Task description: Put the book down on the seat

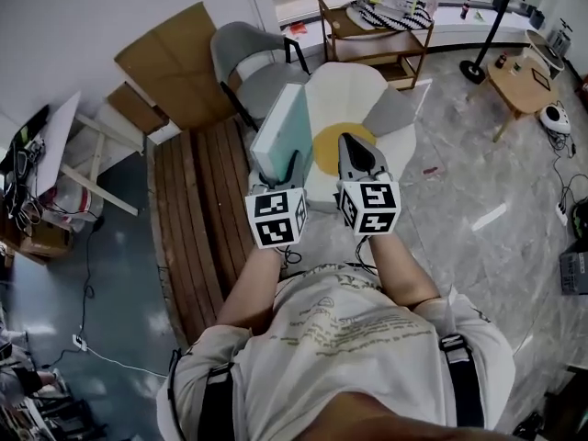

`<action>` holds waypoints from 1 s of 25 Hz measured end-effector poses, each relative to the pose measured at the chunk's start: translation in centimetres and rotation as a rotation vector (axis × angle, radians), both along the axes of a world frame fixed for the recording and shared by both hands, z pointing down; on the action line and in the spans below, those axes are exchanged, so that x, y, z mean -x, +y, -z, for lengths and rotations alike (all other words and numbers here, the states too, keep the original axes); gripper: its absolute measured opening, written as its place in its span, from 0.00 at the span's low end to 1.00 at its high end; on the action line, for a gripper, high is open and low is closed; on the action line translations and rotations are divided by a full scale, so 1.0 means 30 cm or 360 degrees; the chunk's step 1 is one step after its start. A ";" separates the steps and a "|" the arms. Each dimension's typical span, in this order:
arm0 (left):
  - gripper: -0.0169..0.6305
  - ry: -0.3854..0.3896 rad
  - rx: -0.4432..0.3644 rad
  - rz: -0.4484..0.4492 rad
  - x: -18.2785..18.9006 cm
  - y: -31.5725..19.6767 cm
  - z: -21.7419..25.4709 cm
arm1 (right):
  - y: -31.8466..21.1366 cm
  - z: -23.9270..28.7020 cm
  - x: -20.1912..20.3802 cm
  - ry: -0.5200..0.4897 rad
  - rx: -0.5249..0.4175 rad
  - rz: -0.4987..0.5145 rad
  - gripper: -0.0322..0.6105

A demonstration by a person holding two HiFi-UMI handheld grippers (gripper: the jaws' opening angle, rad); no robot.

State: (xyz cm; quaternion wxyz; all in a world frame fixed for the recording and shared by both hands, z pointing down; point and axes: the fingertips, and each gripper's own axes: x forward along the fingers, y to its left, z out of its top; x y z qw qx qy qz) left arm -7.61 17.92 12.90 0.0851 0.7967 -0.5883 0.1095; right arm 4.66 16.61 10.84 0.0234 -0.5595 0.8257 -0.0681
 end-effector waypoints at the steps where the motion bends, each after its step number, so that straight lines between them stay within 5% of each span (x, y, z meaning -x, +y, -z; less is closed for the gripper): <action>1: 0.28 0.0000 0.0007 0.0013 -0.002 -0.014 -0.006 | -0.017 -0.003 -0.001 0.0003 -0.0001 0.0013 0.09; 25: 0.28 0.0055 0.0106 -0.0077 0.019 -0.505 -0.071 | -0.449 -0.058 0.049 0.0053 0.0097 -0.0010 0.09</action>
